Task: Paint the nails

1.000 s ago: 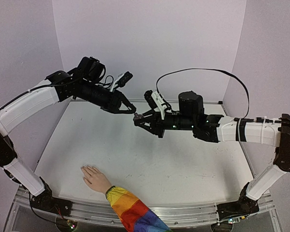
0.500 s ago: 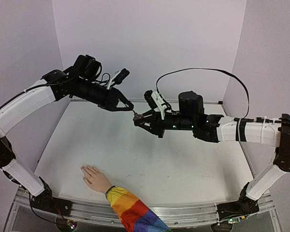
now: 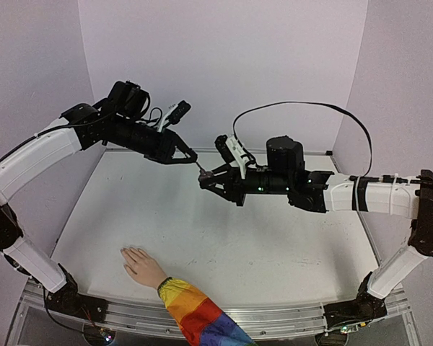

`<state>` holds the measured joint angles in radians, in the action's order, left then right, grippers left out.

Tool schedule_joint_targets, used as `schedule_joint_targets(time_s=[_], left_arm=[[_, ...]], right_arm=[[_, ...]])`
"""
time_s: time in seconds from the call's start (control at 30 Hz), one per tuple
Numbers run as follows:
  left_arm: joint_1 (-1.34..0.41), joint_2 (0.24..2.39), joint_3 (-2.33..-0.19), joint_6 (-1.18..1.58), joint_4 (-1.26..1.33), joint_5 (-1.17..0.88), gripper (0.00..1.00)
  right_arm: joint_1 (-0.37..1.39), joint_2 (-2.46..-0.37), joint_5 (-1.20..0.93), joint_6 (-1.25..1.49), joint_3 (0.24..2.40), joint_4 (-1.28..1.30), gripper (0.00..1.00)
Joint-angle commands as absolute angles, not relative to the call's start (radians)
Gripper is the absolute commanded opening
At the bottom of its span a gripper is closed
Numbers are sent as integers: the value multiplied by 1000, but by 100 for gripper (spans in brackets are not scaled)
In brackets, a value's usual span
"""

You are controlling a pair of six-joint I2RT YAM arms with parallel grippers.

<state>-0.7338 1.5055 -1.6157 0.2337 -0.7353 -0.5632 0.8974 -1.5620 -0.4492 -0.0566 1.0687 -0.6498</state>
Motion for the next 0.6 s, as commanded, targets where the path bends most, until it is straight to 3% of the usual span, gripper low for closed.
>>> schedule_joint_targets(time_s=[0.0, 0.57], left_arm=[[-730, 1467, -1635, 218, -727, -559, 0], [-603, 1354, -1540, 233, -804, -607, 0]], right_arm=[[900, -1549, -471, -64, 1101, -704, 0], [851, -1371, -341, -93, 963, -723, 0]])
